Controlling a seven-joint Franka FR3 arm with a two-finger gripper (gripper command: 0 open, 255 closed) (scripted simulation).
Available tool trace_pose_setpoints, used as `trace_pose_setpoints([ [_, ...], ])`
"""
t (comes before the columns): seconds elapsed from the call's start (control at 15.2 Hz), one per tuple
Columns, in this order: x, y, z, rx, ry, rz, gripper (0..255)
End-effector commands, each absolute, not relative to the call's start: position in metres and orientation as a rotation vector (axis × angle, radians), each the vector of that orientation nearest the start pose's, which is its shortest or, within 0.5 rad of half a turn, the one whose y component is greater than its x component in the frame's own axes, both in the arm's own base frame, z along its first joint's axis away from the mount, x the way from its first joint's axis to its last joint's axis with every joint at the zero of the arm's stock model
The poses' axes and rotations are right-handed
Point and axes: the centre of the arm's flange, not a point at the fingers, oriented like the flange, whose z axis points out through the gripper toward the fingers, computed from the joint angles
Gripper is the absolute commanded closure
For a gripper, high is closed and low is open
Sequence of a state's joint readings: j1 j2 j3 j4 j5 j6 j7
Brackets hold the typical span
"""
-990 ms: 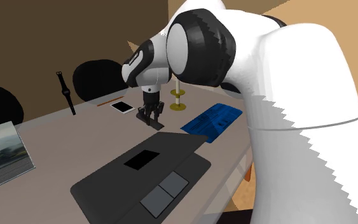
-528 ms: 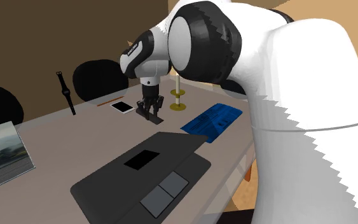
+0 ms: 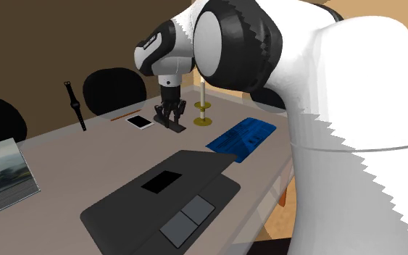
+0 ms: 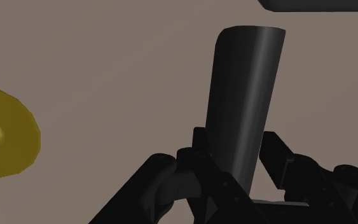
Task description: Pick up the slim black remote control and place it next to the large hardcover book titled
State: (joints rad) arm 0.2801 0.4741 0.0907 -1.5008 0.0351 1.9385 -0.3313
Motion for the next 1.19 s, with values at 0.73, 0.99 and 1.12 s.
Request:
trace_pose_setpoints([
  [0.73,0.615,0.271,0.446,-2.892,-1.022,0.056,255],
  [0.99,0.579,0.309,0.446,-2.892,-1.022,0.056,255],
  [1.12,0.560,0.328,0.446,-2.892,-1.022,0.056,255],
])
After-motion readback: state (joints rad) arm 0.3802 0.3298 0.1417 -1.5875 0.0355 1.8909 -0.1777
